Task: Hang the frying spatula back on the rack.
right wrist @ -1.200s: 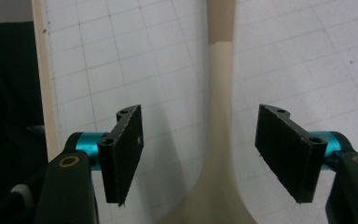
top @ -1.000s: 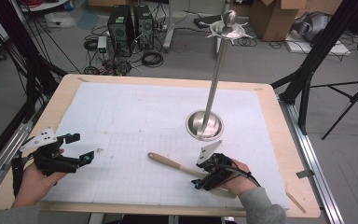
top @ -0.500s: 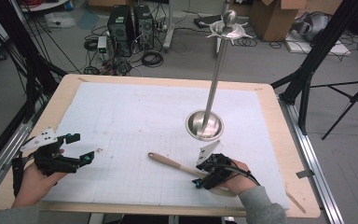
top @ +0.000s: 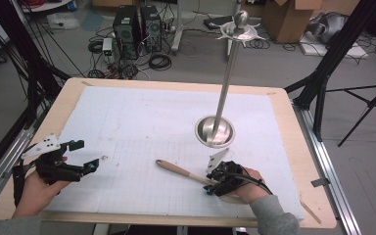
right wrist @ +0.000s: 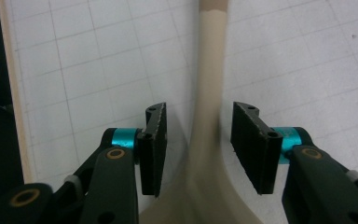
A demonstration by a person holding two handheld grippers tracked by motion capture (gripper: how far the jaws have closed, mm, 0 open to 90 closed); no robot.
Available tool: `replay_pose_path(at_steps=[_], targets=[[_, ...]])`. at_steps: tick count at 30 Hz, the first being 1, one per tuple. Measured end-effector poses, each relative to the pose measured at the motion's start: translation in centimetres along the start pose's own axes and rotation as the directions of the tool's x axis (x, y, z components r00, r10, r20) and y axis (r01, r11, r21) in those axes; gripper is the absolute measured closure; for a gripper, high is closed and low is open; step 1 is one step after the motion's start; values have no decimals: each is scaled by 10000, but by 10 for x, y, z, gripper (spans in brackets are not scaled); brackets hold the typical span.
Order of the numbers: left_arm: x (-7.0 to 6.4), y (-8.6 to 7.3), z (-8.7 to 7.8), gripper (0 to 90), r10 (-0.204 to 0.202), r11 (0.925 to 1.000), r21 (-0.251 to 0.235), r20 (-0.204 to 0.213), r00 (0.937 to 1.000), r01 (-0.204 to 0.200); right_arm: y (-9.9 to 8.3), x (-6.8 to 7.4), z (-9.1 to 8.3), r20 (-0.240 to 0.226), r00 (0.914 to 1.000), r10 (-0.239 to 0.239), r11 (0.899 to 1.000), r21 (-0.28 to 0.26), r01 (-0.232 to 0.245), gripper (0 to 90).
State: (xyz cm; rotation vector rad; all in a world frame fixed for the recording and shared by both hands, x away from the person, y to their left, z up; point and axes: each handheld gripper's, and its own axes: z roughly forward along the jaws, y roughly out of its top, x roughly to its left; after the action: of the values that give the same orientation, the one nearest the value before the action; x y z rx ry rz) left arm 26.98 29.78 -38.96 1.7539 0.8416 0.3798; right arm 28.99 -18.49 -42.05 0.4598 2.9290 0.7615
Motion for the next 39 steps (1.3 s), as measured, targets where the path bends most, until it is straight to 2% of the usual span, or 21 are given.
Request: replay_pose_path(at_steps=[6, 18, 24, 32, 39], targets=[[0, 0, 0, 24, -12, 10000, -21, -13, 10000, 12, 1, 2, 0, -78, 9997, -225, 9997, 34, 226, 620], [0, 0, -1, 24, -43, 10000, -45, 5, 10000, 43, -2, -1, -1, 56, 10000, 39, 10000, -13, -39, 737], [0, -1, -1, 24, -69, 10000, -26, -9, 10000, 69, -1, 0, -2, 137, 9995, 292, 9996, 11, -292, 755], [1, -1, 0, 24, -55, 10000, 4, 6, 10000, 55, 0, 0, -2, 199, 9993, 305, 9995, 29, -306, 760], [0, -1, -1, 24, 19, 10000, -45, -50, 10000, -19, -1, -1, -4, 63, 9992, 395, 9992, -58, -394, 760]])
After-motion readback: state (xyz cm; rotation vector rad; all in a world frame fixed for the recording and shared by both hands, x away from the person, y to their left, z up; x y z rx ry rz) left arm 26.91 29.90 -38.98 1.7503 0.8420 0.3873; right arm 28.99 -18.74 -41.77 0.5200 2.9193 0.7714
